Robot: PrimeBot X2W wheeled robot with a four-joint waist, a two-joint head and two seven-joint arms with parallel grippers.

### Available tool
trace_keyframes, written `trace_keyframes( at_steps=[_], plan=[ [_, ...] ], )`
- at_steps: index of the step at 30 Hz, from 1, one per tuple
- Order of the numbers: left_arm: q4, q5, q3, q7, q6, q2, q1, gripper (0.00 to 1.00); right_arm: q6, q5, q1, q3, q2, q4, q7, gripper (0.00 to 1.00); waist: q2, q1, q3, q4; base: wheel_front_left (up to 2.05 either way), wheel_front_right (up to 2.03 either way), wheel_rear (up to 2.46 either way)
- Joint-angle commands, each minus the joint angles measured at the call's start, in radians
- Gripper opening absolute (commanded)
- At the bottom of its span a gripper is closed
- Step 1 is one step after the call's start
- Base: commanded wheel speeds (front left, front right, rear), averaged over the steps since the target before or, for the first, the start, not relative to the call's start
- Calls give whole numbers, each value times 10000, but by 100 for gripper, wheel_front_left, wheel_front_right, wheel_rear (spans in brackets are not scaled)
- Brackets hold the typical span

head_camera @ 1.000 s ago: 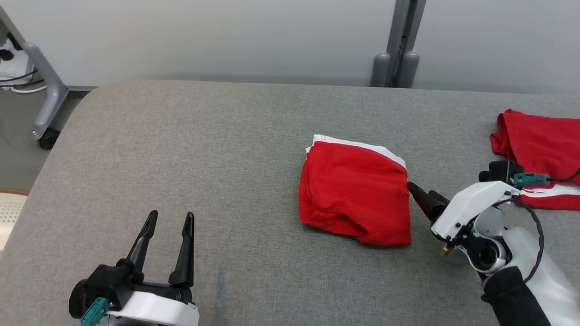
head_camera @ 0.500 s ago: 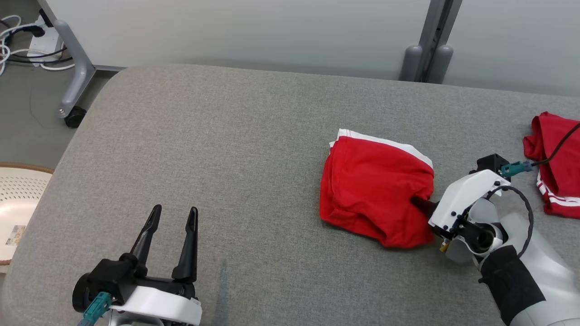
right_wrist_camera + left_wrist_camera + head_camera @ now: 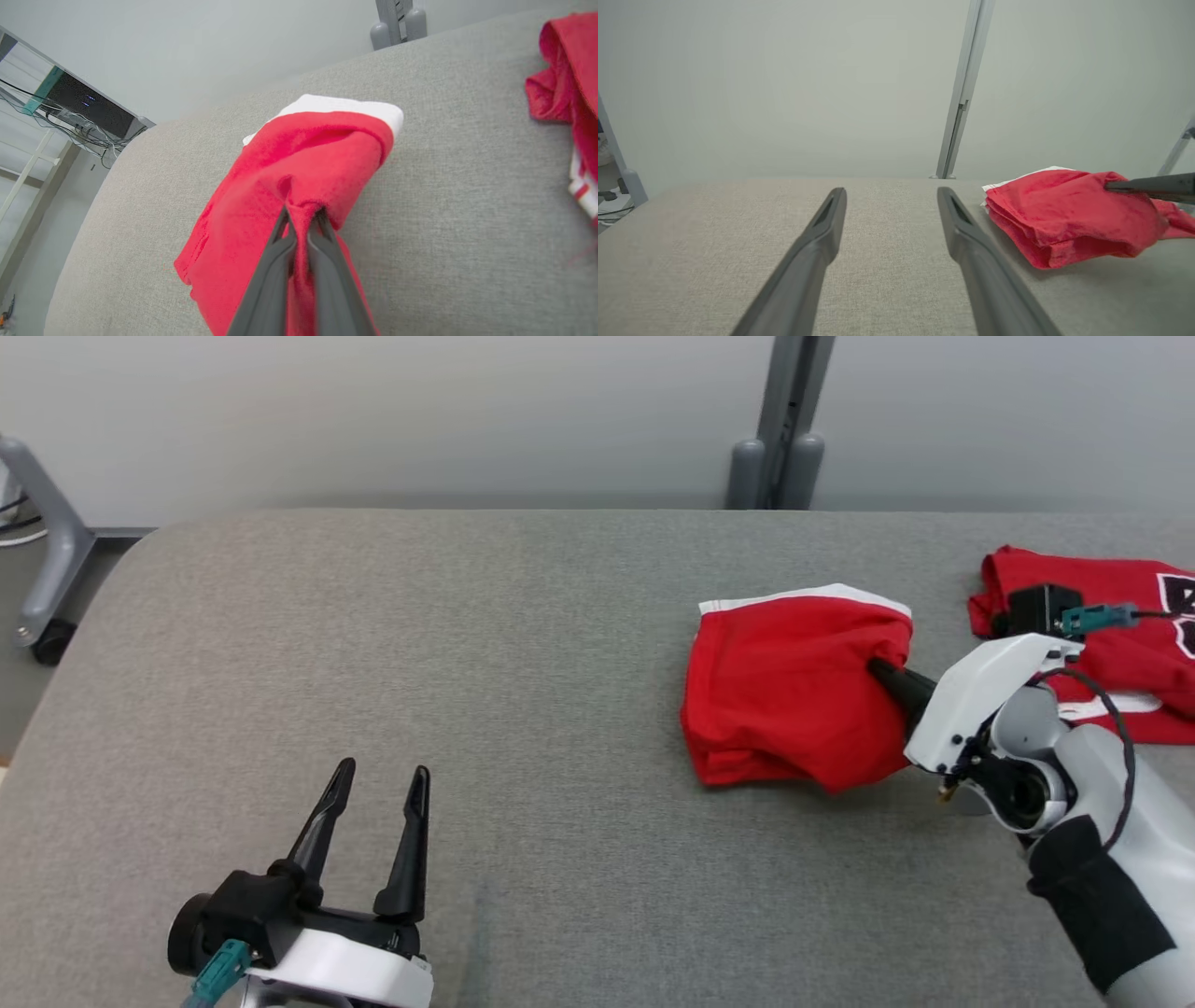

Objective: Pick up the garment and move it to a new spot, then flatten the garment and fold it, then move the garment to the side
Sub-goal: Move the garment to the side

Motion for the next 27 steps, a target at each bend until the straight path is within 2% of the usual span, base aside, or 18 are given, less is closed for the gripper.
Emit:
trace_keyframes(
  at_steps=[1,6,10,14,22,27],
  plan=[
    [-45,47,-88,-2,-37,29,-103,100,1,-96,-140,313,-399,-293,131,0,0,0,197,-557,0,0,0],
    [-137,161,-508,-1,-109,35,-531,100,3,-250,-830,1215,-1576,-1163,336,0,0,0,866,-1198,0,0,0],
    [-191,336,-678,-1,-161,64,-928,100,1,-67,-1481,1738,-2411,-1672,62,0,0,0,1481,-1426,0,0,0],
    [-214,409,-776,-1,-197,163,-1186,100,1,59,-1923,2132,-2930,-1894,-145,0,0,0,1909,-1431,0,0,0],
    [-232,445,-988,-1,-218,385,-1593,100,1,396,-2890,3073,-4506,-1782,-548,0,0,0,2672,-1229,0,0,0],
    [-225,404,-1048,-1,-225,460,-1623,100,0,90,-3386,3886,-5189,-1654,-728,0,0,0,2791,-1144,0,0,0]
  ],
)
